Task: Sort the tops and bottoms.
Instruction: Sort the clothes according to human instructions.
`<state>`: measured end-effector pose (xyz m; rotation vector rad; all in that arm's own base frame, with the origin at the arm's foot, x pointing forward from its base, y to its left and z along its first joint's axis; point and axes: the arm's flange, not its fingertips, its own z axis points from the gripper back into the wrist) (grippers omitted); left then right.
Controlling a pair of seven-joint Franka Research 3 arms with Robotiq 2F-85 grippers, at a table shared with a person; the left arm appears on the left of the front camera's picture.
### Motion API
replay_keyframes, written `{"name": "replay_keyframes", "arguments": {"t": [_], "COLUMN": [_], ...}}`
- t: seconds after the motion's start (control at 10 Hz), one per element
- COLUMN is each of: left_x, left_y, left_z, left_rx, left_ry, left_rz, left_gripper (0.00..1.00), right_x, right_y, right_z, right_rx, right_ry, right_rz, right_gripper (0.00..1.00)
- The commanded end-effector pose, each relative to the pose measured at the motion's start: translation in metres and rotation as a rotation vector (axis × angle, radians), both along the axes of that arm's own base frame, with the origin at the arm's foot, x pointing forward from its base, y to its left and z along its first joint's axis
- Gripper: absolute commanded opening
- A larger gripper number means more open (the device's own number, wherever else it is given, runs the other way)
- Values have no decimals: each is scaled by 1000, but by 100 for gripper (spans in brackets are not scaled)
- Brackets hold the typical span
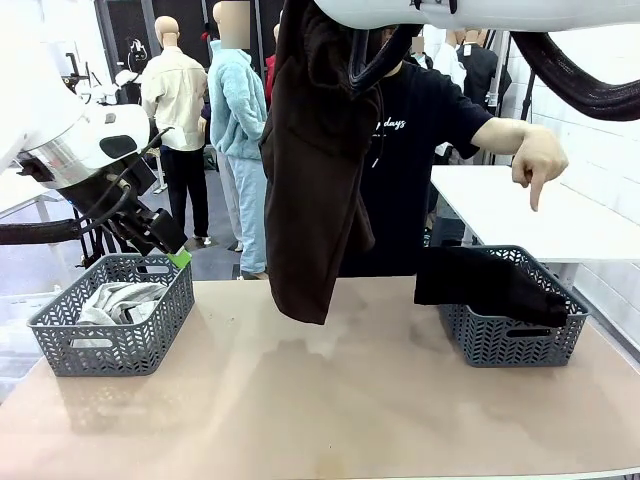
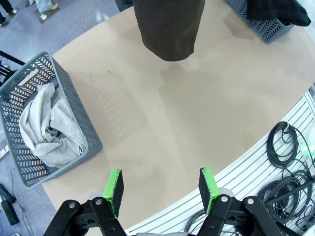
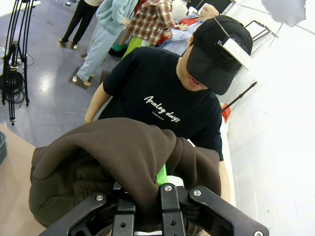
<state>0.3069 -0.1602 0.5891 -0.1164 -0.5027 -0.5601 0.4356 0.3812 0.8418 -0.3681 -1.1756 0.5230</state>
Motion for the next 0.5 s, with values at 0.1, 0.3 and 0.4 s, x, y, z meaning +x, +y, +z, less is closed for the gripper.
{"name": "replay_keyframes", "arguments": {"t": [0.1,0.3,0.4], "left_x": [2,2,2], "left_y": [1,1,1], "left_z": [1,1,1], "left_rx": [-3,-3,-3], "left_ry": [-4,-4,-4], "left_rz": [2,2,2], "left_gripper": [80,80,80], "right_x": [-3,-3,-3], "right_y": [-3,-3,-3], "right_z": [6,6,6], "right_rx": [11,11,11], "right_ry": [-8,-8,-8], "right_rz": [0,0,0], "right_gripper": [0,0,0]}}
